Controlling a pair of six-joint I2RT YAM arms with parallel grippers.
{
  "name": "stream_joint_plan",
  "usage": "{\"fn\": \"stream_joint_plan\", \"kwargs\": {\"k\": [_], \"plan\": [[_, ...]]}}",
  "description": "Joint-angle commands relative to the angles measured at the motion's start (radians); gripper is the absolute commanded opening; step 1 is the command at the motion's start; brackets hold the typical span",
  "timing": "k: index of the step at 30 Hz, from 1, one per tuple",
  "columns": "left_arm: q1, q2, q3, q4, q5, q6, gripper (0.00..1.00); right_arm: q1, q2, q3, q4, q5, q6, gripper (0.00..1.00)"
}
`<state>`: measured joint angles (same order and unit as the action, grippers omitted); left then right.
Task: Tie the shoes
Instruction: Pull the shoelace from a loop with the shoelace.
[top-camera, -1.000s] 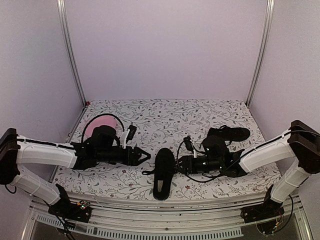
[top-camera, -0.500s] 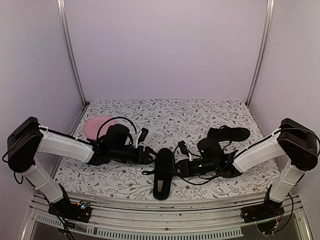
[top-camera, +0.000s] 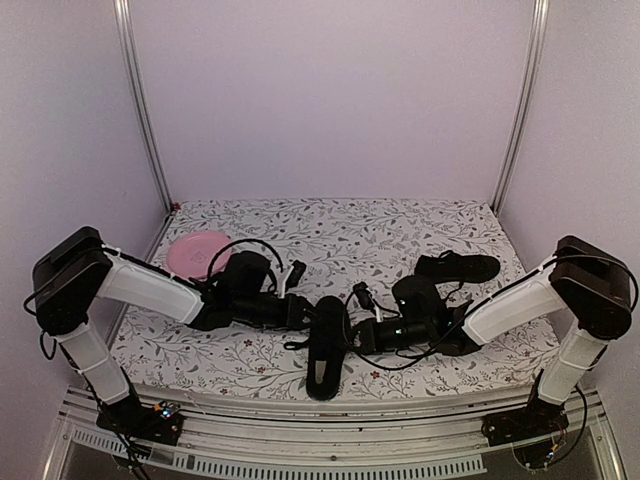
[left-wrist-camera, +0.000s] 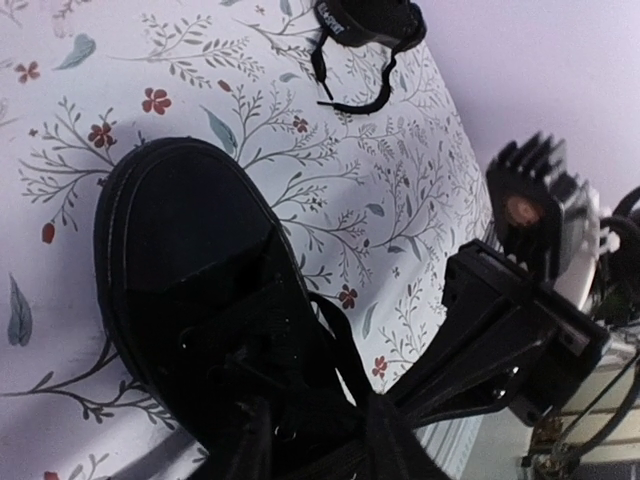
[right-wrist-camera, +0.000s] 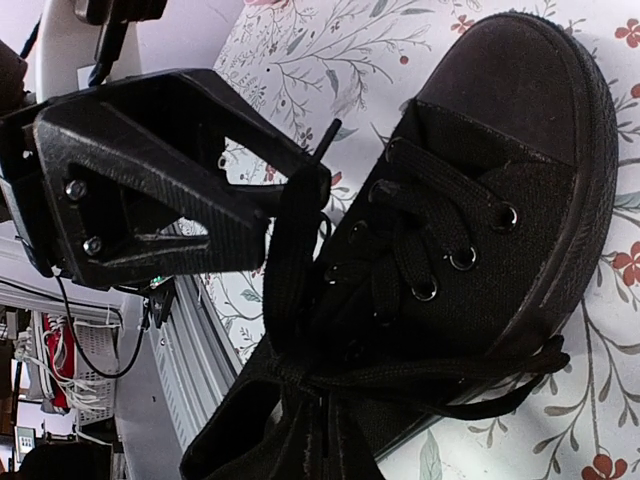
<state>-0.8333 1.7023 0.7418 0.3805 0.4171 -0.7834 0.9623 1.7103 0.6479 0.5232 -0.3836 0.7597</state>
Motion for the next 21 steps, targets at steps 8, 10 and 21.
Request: {"fn": "stream_joint_plan", "kwargs": {"k": [8, 10, 21], "plan": [[0.011, 0.022, 0.007, 0.064, -0.012, -0.013, 0.0, 0.004, -0.073, -0.071, -0.019, 0.02, 0.012, 0.02], [0.01, 0.012, -0.001, 0.065, -0.02, -0.015, 0.0, 0.003, -0.083, -0.086, -0.028, 0.02, 0.013, 0.02], [0.014, -0.07, -0.063, 0.013, -0.086, 0.024, 0.0, 0.003, -0.143, -0.173, -0.085, 0.05, 0.025, 0.02]]}}
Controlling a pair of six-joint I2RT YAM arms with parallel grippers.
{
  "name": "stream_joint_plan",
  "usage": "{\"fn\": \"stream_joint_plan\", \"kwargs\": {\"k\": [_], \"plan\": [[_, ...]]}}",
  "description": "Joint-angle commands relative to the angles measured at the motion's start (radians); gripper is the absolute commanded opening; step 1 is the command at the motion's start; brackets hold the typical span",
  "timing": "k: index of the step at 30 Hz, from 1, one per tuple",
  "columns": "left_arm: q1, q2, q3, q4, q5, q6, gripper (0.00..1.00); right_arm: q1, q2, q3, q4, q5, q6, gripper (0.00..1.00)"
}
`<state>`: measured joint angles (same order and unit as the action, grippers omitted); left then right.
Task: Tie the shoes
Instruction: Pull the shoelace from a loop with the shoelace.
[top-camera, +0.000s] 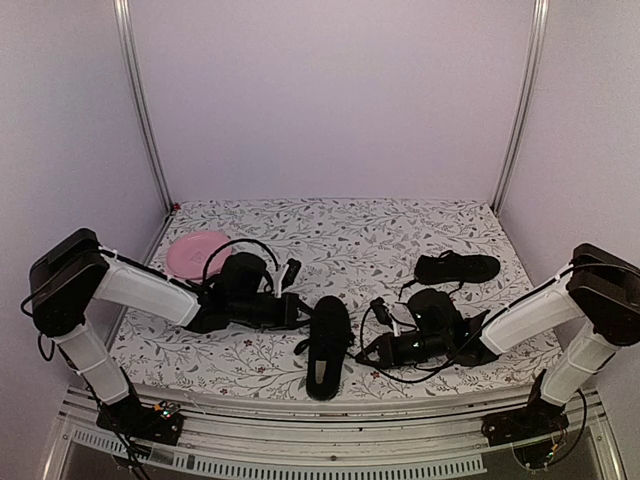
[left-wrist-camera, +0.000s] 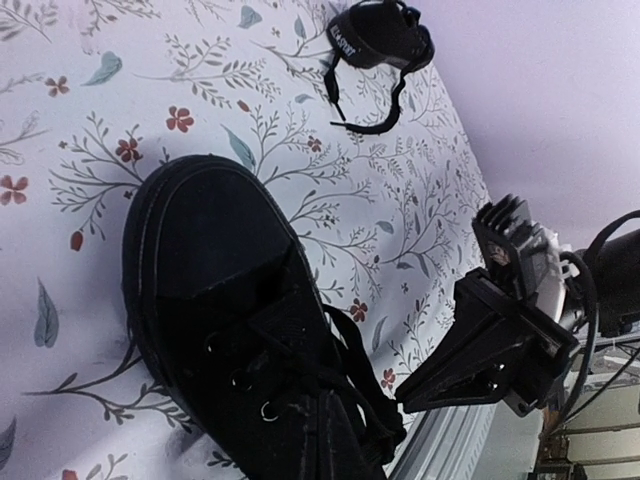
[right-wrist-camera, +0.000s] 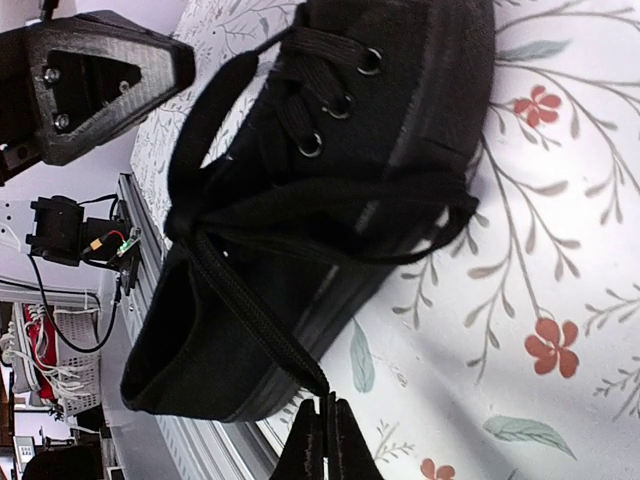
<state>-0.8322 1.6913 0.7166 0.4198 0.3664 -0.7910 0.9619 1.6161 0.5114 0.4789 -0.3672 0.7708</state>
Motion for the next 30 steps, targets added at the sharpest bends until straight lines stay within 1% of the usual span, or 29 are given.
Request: {"fn": "stream_joint_plan", "kwargs": {"k": [1, 6, 10, 14, 15, 16, 17, 18, 19, 20, 22, 24, 26, 30], "plan": [[0.013, -0.068, -0.049, -0.031, -0.036, 0.035, 0.01, 0.004, -0.058, -0.045, -0.051, 0.04, 0.016, 0.02], [0.014, -0.121, -0.129, -0.024, -0.036, 0.042, 0.18, 0.003, -0.098, -0.083, -0.084, 0.064, 0.028, 0.02], [0.014, -0.158, -0.198, 0.018, -0.014, 0.055, 0.36, -0.001, -0.114, -0.103, -0.099, 0.074, 0.03, 0.03], [0.015, -0.177, -0.242, 0.058, 0.021, 0.051, 0.47, -0.025, -0.136, -0.132, -0.113, 0.068, 0.025, 0.05], [0.014, -0.176, -0.247, 0.07, 0.031, 0.046, 0.48, -0.03, -0.145, -0.136, -0.113, 0.064, 0.025, 0.09], [0.012, -0.173, -0.252, 0.087, 0.043, 0.041, 0.5, -0.033, -0.155, -0.136, -0.118, 0.064, 0.017, 0.16], [0.012, -0.167, -0.254, 0.103, 0.054, 0.038, 0.51, -0.035, -0.165, -0.133, -0.126, 0.067, 0.009, 0.31], [0.012, -0.159, -0.253, 0.118, 0.061, 0.035, 0.52, -0.036, -0.174, -0.127, -0.133, 0.072, -0.003, 0.42], [0.012, -0.156, -0.25, 0.128, 0.065, 0.034, 0.53, -0.041, -0.181, -0.119, -0.138, 0.078, -0.01, 0.51], [0.013, -0.15, -0.246, 0.137, 0.066, 0.035, 0.53, -0.045, -0.185, -0.108, -0.145, 0.083, -0.017, 0.56], [0.012, -0.139, -0.235, 0.144, 0.068, 0.033, 0.54, -0.056, -0.182, -0.079, -0.152, 0.092, -0.05, 0.63], [0.013, -0.117, -0.212, 0.131, 0.074, 0.031, 0.55, -0.067, -0.16, -0.051, -0.153, 0.106, -0.088, 0.66], [0.013, -0.084, -0.191, 0.124, 0.091, 0.031, 0.55, -0.088, -0.114, -0.018, -0.151, 0.104, -0.128, 0.69], [0.011, -0.059, -0.216, 0.19, 0.122, -0.002, 0.55, -0.106, -0.041, 0.044, -0.134, 0.094, -0.196, 0.71]]}}
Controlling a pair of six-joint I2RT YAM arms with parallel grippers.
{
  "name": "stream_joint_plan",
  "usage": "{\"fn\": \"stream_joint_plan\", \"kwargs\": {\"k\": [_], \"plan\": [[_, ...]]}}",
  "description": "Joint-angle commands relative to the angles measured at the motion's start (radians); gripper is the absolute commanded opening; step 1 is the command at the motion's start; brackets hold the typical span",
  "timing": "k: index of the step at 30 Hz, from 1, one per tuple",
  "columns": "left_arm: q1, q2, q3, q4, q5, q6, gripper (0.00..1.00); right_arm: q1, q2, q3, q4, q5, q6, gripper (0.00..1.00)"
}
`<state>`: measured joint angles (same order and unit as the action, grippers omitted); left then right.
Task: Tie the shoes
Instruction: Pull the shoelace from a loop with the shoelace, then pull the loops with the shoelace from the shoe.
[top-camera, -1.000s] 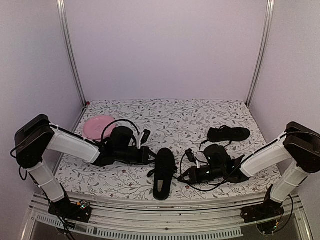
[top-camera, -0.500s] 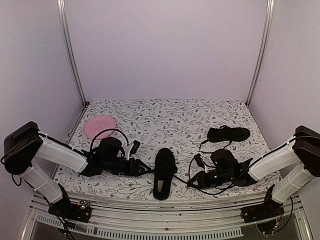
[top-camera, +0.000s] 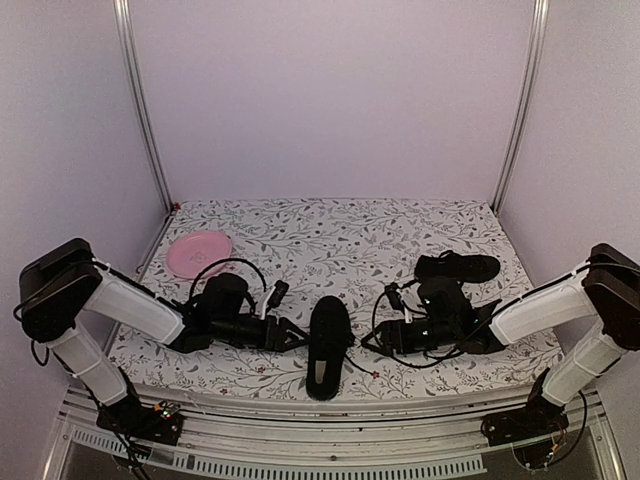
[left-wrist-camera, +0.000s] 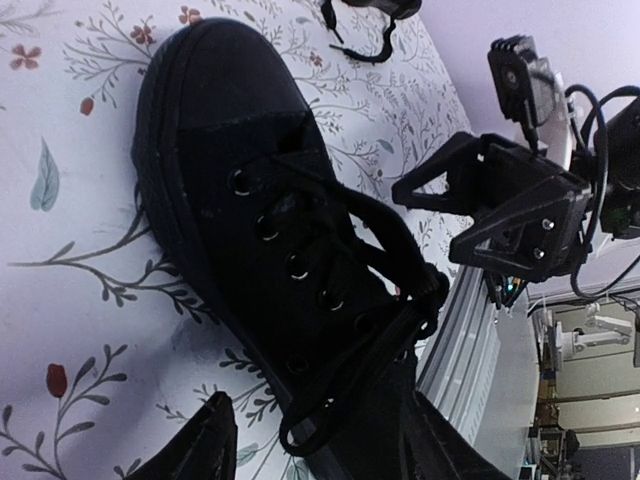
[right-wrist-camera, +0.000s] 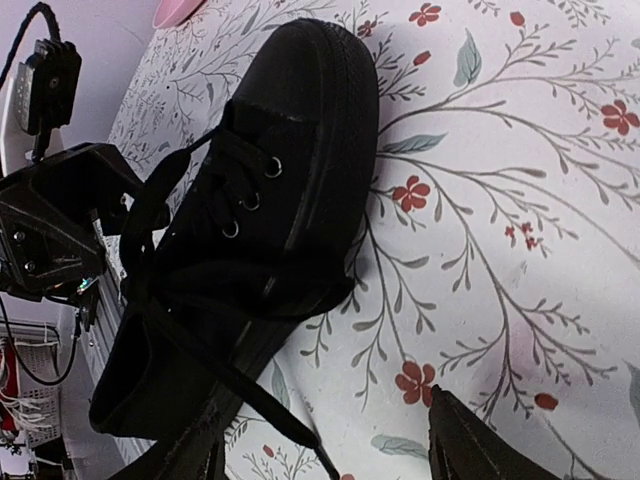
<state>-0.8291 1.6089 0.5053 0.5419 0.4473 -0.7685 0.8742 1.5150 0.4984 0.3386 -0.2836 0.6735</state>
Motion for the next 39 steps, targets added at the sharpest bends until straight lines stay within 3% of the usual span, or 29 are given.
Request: {"fn": "stream_joint_plan", "kwargs": {"k": [1, 12, 20, 29, 32, 34, 39], "plan": [[0.007, 0.026, -0.01, 0.071, 0.041, -0.027, 0.54, -0.019, 0.078, 0.072, 0.007, 0.011, -0.117, 0.71], [0.008, 0.074, -0.003, 0.124, 0.06, -0.038, 0.51, -0.019, 0.227, 0.155, 0.03, -0.065, -0.41, 0.71], [0.007, 0.105, 0.01, 0.144, 0.073, -0.041, 0.41, -0.019, 0.282, 0.211, 0.034, -0.083, -0.497, 0.71], [0.008, 0.126, 0.027, 0.162, 0.085, -0.037, 0.4, 0.001, 0.302, 0.228, 0.029, -0.151, -0.565, 0.67], [0.009, 0.121, 0.028, 0.176, 0.084, -0.034, 0.43, 0.012, 0.313, 0.235, 0.026, -0.155, -0.572, 0.6], [0.009, 0.119, 0.031, 0.18, 0.084, -0.03, 0.42, 0.017, 0.318, 0.237, 0.028, -0.154, -0.574, 0.5], [0.009, 0.123, 0.039, 0.187, 0.088, -0.016, 0.19, 0.018, 0.318, 0.24, 0.033, -0.134, -0.573, 0.25]]}}
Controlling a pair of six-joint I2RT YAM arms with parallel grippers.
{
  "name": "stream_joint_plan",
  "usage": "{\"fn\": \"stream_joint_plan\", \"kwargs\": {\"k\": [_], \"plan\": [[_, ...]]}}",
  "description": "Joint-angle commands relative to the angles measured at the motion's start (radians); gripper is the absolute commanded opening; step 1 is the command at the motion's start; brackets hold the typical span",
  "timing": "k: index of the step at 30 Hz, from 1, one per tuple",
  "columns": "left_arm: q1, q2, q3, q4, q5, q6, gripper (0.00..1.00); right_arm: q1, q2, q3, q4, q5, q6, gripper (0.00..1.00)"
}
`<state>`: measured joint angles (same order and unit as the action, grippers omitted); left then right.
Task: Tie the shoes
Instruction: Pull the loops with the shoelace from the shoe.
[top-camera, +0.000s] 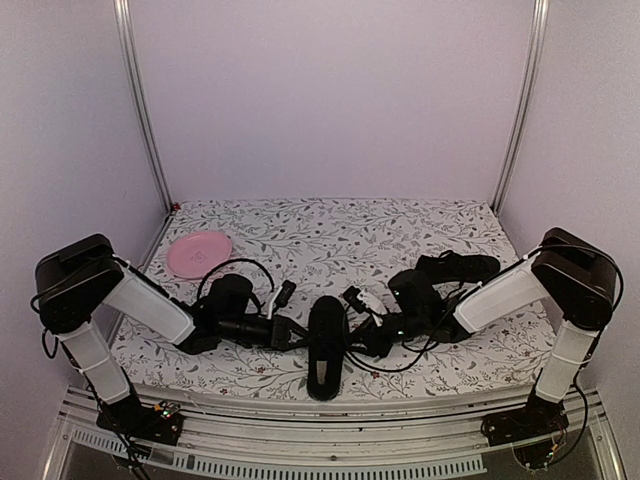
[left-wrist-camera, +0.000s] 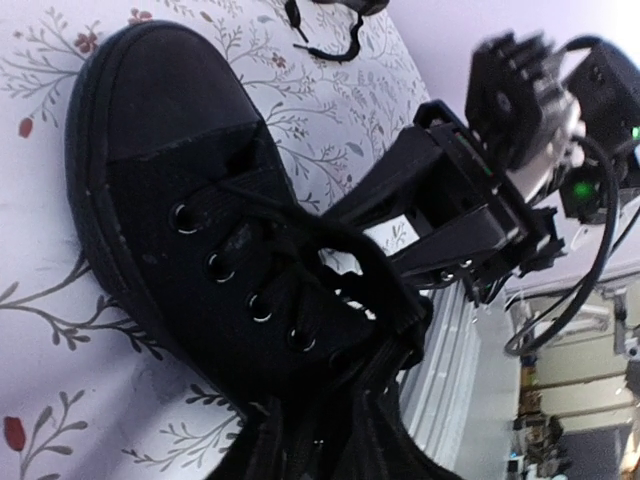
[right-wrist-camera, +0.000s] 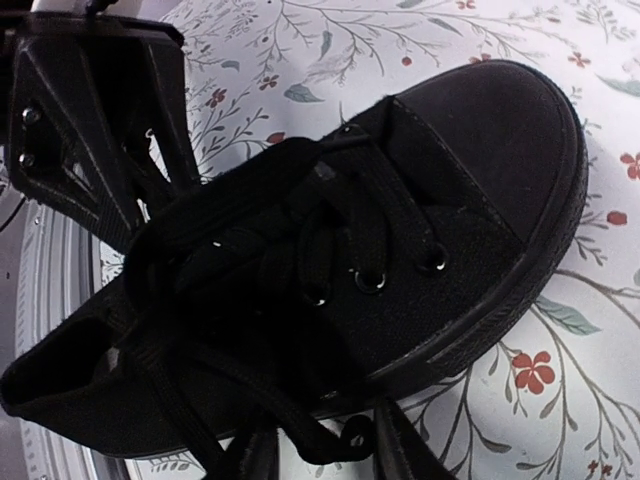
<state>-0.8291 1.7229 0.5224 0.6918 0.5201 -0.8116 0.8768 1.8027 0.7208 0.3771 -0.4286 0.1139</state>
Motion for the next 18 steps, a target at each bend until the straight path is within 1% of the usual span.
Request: {"fn": "stream_joint_plan", "kwargs": {"k": [1, 2, 3, 4, 5, 6, 10, 16, 18], "plan": [[0.011, 0.011, 0.022, 0.038, 0.015, 0.028, 0.14, 0.015, 0.029, 0.018, -0.007, 0.019, -0.012, 0.16], [0.011, 0.011, 0.023, 0.036, 0.015, 0.029, 0.1, 0.015, 0.025, 0.019, -0.01, 0.028, -0.008, 0.07], [0.01, 0.01, 0.023, 0.035, 0.014, 0.029, 0.07, 0.015, 0.021, 0.016, -0.01, 0.037, -0.002, 0.04], [0.011, 0.009, 0.021, 0.035, 0.013, 0.029, 0.04, 0.015, 0.015, 0.013, -0.009, 0.05, 0.003, 0.03], [0.012, 0.005, 0.017, 0.034, 0.01, 0.028, 0.01, 0.015, 0.006, 0.009, -0.009, 0.065, 0.009, 0.02], [0.013, 0.0, 0.013, 0.032, 0.007, 0.027, 0.0, 0.015, -0.002, 0.005, -0.009, 0.085, 0.017, 0.02], [0.014, -0.03, -0.013, 0.01, -0.03, 0.019, 0.0, 0.013, -0.047, -0.016, -0.022, 0.18, 0.055, 0.02], [0.022, -0.115, -0.084, -0.033, -0.146, -0.02, 0.0, 0.002, -0.068, -0.024, -0.072, 0.25, 0.103, 0.02], [0.028, -0.139, -0.108, -0.042, -0.164, -0.026, 0.0, -0.004, -0.068, -0.029, -0.083, 0.257, 0.113, 0.02]]}}
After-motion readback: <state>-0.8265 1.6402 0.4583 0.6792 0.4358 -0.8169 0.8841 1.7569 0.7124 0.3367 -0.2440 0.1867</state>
